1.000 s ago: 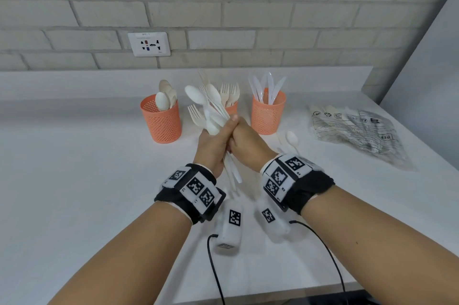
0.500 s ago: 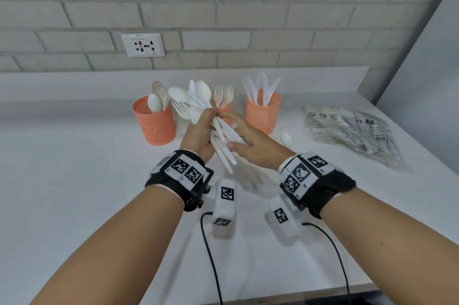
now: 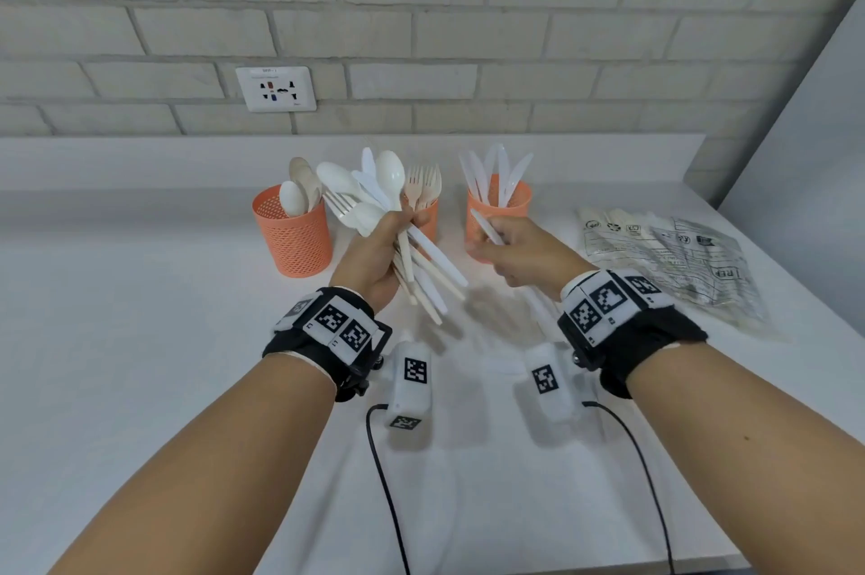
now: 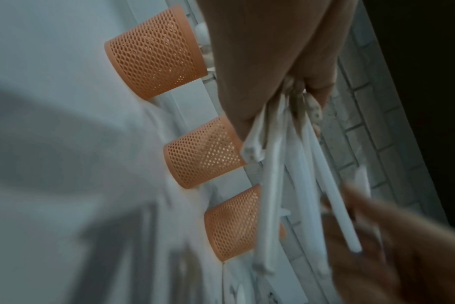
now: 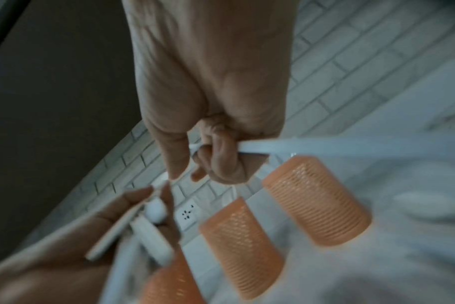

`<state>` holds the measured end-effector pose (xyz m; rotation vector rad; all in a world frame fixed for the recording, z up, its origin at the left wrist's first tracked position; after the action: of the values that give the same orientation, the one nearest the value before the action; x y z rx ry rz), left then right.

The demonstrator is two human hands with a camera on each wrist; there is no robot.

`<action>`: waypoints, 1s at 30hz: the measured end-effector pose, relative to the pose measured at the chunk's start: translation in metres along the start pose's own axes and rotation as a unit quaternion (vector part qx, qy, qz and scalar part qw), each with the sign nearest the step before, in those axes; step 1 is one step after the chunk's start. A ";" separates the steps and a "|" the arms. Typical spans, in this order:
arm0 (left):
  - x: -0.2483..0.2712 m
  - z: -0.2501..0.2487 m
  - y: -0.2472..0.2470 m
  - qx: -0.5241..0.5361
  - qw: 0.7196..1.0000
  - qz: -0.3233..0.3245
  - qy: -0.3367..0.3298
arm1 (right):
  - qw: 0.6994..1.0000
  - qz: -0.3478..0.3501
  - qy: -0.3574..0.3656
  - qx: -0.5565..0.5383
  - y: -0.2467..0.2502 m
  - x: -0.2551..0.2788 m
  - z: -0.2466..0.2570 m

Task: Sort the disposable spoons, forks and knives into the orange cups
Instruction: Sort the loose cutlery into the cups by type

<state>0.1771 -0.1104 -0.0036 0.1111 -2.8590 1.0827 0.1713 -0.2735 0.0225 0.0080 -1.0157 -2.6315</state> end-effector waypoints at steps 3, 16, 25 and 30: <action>0.004 0.011 -0.010 -0.030 0.998 0.041 0.021 | 0.999 0.014 0.045 -0.017 -0.014 -0.002 0.023; 0.010 0.015 -0.016 -0.004 0.996 0.051 0.067 | 0.994 0.037 0.069 0.078 -0.012 -0.009 0.026; 0.001 0.010 -0.001 0.009 0.999 -0.027 0.023 | 0.987 0.048 0.045 0.144 -0.008 -0.018 -0.001; 0.002 0.006 -0.005 -0.039 0.999 -0.006 0.023 | 0.997 -0.054 0.047 0.013 0.025 -0.025 0.002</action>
<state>0.1749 -0.1183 -0.0047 0.0960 -2.8513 0.9581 0.2023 -0.2821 0.0377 0.1956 -1.0459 -2.6850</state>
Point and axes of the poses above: each hand's wrist, its own x-axis away from the middle knuckle, its own y-axis out of the back of the hand, z = x × y, the point moved 6 cm from there along -x, towards the middle knuckle, and after that the axes turned 13 degrees about x, right-handed, at the moved point
